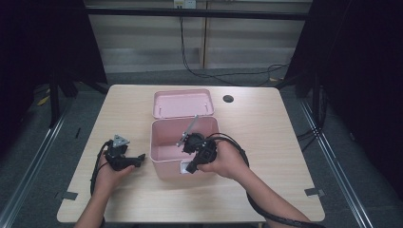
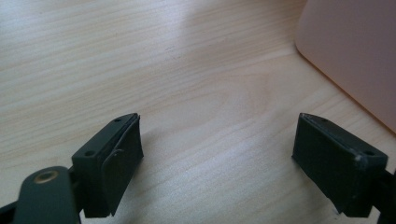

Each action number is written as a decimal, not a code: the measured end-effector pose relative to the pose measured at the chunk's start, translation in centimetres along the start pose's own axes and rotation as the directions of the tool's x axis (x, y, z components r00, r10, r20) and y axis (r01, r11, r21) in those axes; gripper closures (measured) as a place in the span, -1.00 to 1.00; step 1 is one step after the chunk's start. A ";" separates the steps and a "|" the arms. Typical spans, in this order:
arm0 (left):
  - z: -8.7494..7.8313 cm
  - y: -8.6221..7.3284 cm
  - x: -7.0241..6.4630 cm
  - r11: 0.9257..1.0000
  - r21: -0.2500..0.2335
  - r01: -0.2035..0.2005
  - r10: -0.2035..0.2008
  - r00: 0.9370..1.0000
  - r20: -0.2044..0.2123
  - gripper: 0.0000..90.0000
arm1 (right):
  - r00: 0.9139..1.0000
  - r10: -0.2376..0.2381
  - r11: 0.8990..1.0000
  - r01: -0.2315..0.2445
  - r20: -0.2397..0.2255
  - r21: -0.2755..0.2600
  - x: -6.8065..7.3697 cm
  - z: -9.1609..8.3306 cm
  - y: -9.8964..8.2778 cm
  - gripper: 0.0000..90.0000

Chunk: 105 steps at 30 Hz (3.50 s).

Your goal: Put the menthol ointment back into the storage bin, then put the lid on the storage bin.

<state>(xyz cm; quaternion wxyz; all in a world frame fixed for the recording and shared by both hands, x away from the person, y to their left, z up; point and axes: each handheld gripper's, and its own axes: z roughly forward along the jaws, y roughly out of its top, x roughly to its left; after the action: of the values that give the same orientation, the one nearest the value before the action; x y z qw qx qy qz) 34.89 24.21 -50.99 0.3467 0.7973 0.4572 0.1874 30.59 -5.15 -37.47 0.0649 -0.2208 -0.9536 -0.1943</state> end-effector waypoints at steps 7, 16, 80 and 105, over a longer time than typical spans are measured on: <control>-0.2 0.1 0.6 1.000 0.000 0.028 -0.028 0.999 0.024 -0.57 | 1.000 -0.008 1.000 0.008 -0.004 -0.001 0.1 0.1 -0.2 1.00; -1.5 2.3 2.4 0.977 0.117 0.180 -0.185 0.982 0.033 -0.33 | 1.000 -0.011 1.000 0.011 -0.018 -0.019 -0.1 0.1 -0.4 1.00; -2.4 19.1 1.0 0.954 0.207 0.216 -0.236 0.969 0.078 -0.19 | 0.994 -0.108 0.993 0.107 -0.008 -0.058 -0.4 0.0 0.1 1.00; 1.4 22.7 1.5 0.927 0.259 0.271 -0.290 0.956 0.037 -0.03 | 0.995 -0.097 0.993 0.094 -0.035 -0.075 -0.8 0.0 0.0 1.00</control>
<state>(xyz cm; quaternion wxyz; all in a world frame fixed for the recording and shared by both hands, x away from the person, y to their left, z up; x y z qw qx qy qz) 50.08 17.22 -35.56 0.2832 0.7676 0.5731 0.0465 31.29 -5.45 -37.69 0.0660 -0.1735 -0.9538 -0.2362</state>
